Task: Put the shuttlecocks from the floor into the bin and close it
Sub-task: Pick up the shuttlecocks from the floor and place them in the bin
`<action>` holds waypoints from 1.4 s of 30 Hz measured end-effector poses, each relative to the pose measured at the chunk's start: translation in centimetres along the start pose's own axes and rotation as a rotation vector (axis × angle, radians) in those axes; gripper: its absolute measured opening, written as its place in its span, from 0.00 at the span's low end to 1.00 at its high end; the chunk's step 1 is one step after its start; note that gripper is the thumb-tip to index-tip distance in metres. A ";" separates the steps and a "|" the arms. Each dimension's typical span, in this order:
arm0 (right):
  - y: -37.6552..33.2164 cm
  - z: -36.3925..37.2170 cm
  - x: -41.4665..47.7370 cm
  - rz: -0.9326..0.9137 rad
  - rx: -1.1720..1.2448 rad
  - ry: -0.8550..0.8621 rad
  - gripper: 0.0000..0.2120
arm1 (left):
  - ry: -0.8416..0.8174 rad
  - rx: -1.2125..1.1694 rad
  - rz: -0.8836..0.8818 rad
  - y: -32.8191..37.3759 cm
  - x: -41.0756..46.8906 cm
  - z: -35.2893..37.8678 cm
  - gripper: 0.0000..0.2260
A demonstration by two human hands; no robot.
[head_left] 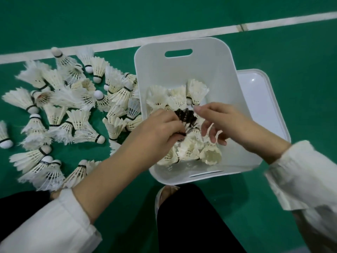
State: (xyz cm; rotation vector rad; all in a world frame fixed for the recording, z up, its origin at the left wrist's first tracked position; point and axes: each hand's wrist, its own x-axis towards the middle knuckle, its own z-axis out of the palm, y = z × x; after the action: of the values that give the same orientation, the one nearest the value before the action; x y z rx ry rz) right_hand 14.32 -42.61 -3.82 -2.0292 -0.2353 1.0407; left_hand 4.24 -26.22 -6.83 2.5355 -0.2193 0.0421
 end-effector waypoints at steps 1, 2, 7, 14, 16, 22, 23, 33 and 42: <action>0.3 0.4 0.3 0.021 -0.039 -0.030 0.13 | -0.030 -0.013 0.026 0.4 0.0 0.3 0.13; 0.5 0.8 0.7 0.022 -0.111 -0.050 0.10 | -0.063 -0.015 0.052 0.6 0.1 0.6 0.13; 1.6 1.0 1.7 0.016 -0.382 -0.047 0.04 | -0.148 -0.011 0.009 0.5 0.5 -0.2 0.11; 4.5 4.7 1.8 -0.028 -0.861 -0.117 0.06 | -0.123 0.177 -0.107 -1.9 2.2 -3.7 0.11; 5.2 5.9 2.0 -0.049 -0.969 -0.150 0.05 | -0.145 0.233 -0.080 -2.3 2.3 -4.3 0.10; 2.4 4.1 2.1 -0.108 -1.026 -0.166 0.14 | -0.222 0.402 0.033 -1.5 1.4 -5.8 0.11; 1.2 3.7 1.7 -0.136 -1.039 -0.125 0.15 | -0.277 0.440 0.064 -1.4 1.2 -6.3 0.11; -10.3 10.8 -2.6 -0.655 -1.056 -0.036 0.11 | -0.619 0.689 0.224 -5.4 -4.3 -15.8 0.12; -6.1 23.0 3.3 -0.510 -1.011 -0.165 0.12 | -0.616 0.510 -0.098 -15.2 -14.1 -13.7 0.11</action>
State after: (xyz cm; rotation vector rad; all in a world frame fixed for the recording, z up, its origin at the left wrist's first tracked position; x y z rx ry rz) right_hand 0.42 -23.55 -8.55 -2.4937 -1.5296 0.8109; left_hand -6.86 -4.09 -5.09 2.9888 -0.3579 -0.8260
